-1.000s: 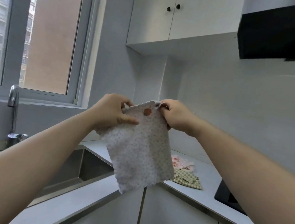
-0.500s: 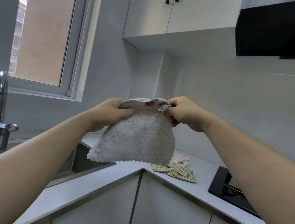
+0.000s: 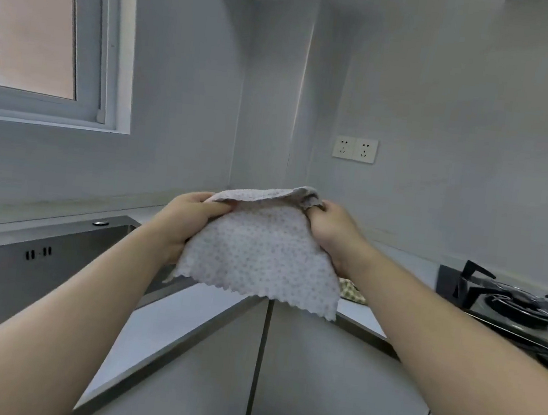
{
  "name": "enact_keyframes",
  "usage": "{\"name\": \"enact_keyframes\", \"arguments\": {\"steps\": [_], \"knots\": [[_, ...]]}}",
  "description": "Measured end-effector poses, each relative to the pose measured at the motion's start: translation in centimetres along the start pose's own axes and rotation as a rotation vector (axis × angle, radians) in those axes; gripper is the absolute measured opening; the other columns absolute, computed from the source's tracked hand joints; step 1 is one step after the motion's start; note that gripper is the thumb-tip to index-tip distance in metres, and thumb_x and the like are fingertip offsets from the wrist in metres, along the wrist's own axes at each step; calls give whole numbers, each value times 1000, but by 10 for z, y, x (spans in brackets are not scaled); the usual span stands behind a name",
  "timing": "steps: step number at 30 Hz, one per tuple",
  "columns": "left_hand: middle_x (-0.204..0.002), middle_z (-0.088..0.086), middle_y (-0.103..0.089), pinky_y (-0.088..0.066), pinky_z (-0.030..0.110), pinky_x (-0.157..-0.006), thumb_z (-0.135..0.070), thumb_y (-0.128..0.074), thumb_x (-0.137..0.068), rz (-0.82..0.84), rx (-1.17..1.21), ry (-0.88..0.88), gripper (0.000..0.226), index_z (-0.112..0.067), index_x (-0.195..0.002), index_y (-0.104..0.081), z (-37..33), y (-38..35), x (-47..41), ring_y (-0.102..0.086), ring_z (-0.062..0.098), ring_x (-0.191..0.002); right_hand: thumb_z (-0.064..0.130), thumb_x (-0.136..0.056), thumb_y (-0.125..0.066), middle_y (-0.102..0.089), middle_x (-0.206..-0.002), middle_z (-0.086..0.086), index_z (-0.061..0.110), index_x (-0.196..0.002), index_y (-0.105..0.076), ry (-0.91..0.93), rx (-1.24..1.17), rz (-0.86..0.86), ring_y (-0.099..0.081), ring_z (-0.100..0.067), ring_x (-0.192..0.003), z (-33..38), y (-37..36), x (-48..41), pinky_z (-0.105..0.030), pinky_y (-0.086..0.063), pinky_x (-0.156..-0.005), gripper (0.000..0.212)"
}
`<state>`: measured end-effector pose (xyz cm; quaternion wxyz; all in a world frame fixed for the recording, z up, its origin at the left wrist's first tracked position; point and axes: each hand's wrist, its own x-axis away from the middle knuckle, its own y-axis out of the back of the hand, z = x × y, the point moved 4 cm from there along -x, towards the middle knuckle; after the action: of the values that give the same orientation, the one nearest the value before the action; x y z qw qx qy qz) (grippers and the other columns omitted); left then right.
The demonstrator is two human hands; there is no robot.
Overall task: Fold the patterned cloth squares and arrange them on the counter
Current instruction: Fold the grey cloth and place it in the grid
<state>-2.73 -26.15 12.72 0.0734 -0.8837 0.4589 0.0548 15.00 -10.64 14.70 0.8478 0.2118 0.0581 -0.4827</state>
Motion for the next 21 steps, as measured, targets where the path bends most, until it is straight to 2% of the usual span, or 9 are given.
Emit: {"name": "enact_keyframes", "arguments": {"steps": [2,4,7,9,10,12,15,17,21], "knots": [[-98,11,-78,-61,38,-74,-23,-67,-97,-47,-4,73,17,-12,-108,-74,26,4,-27,-76,28,-88,36,-103,-51,-72,-92,-11,7,-103,-68,-74,-18,18,-69,-27,-78,-32,-18,-25,-32,-52,-65,34],[-96,13,-78,-60,41,-75,-25,-70,-95,-97,3,173,21,-10,-109,-72,53,6,-55,-75,32,-89,42,-99,-54,-73,-100,-15,9,-105,-68,-144,-69,17,-71,-34,-89,-64,-37,-51,-41,-57,-74,37],[-85,14,-77,-60,40,-68,-21,-71,-95,-186,-13,240,14,-8,-100,-70,85,5,-94,-74,32,-79,36,-99,-52,-66,-93,-14,3,-112,-65,-238,-104,-36,-63,-29,-80,-104,-58,-83,-38,-46,-68,38],[-87,16,-76,-62,43,-71,-20,-71,-94,-243,-87,216,14,-6,-97,-70,102,4,-119,-74,33,-79,32,-102,-49,-52,-87,-10,-2,-110,-60,-277,-74,-60,-47,-22,-76,-125,-70,-100,-34,-32,-70,37],[-89,17,-75,-63,45,-74,-21,-70,-94,-264,-148,190,15,-6,-97,-70,107,4,-131,-73,34,-82,32,-103,-47,-49,-87,-9,0,-108,-59,-293,-47,-66,-43,-20,-74,-133,-75,-107,-33,-30,-69,34],[-90,12,-74,-61,47,-80,-27,-69,-93,-317,-301,122,18,-10,-98,-71,115,7,-155,-71,31,-85,30,-105,-43,-53,-90,-9,5,-118,-58,-296,12,-88,-44,-20,-69,-144,-83,-124,-30,-31,-61,32],[-84,4,-68,-52,33,-64,-33,-62,-96,-382,-469,45,26,-12,-110,-69,120,9,-185,-63,20,-73,24,-106,-38,-61,-103,-9,14,-132,-49,-288,90,-129,-54,-21,-74,-158,-91,-150,-31,-36,-56,30],[-82,4,-64,-37,29,-53,-34,-53,-99,-419,-591,39,31,-8,-112,-64,122,10,-200,-57,18,-65,19,-106,-35,-60,-97,-10,20,-127,-44,-280,114,-153,-55,-23,-73,-167,-94,-164,-33,-36,-58,24],[-106,12,-66,-32,30,-52,-24,-42,-102,-460,-623,79,29,-8,-121,-59,128,15,-228,-53,18,-69,17,-106,-34,-57,-90,-9,20,-130,-44,-233,147,-158,-53,-25,-72,-180,-101,-183,-34,-35,-59,26]]}}
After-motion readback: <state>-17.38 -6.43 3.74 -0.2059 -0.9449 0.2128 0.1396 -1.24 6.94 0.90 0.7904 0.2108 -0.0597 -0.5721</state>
